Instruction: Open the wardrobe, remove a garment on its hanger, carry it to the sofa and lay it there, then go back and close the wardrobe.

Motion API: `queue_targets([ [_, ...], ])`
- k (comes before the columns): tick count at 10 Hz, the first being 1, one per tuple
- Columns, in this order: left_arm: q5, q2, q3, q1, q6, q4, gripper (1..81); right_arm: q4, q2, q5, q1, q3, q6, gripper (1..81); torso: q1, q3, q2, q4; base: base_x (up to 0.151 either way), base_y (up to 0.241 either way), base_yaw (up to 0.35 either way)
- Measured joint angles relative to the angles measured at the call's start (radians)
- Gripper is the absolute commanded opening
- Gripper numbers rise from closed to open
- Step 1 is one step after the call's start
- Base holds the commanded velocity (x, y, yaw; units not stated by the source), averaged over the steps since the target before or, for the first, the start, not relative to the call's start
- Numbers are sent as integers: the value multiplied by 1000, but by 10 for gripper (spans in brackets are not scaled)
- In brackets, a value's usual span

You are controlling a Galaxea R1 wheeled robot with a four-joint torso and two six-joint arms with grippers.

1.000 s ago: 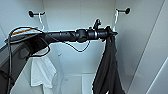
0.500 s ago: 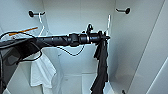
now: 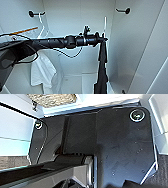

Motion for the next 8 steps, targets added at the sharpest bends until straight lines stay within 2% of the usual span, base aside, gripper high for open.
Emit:
queue_targets([
  [2,0,0,4,10,0,1,10,0,0,0,0,1,0,811,0,0,0,0,-33,0,0],
  [8,-3,4,10,10,0,2,10,0,0,9,0,4,3,811,0,0,1,0,-86,0,0],
])
